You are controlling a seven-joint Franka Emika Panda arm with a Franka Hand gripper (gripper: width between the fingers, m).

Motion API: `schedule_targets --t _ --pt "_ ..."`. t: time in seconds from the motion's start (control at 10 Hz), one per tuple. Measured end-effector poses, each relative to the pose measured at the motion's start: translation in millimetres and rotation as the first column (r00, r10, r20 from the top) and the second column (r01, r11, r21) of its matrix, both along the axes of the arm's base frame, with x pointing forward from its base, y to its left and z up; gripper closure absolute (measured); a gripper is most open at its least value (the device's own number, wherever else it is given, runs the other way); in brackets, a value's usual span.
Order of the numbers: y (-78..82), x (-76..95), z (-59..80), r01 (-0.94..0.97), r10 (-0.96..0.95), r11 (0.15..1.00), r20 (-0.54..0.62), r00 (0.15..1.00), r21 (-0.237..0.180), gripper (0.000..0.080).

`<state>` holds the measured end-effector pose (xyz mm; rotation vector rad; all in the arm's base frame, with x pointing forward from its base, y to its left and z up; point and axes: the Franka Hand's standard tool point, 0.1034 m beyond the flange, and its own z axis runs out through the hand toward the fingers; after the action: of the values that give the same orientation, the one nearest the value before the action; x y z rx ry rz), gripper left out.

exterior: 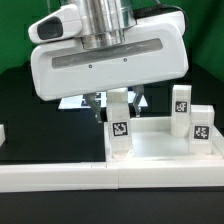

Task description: Assemble square table

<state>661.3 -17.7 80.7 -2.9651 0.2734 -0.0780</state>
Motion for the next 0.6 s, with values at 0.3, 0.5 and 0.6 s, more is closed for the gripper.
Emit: schedule_targets --t 0.3,0.5,0.6 --pt "2.0 2.4 -0.7 0.295 -0.294 0.956 -0.036 0.955 0.007 0.0512" --pt "3.0 3.5 -0.8 0.598 -0.595 0.801 -0.078 0.800 0.021 0.0512" --pt "3.0 2.1 -1.3 0.748 -0.741 0.663 -0.110 0.662 0.038 0.0512"
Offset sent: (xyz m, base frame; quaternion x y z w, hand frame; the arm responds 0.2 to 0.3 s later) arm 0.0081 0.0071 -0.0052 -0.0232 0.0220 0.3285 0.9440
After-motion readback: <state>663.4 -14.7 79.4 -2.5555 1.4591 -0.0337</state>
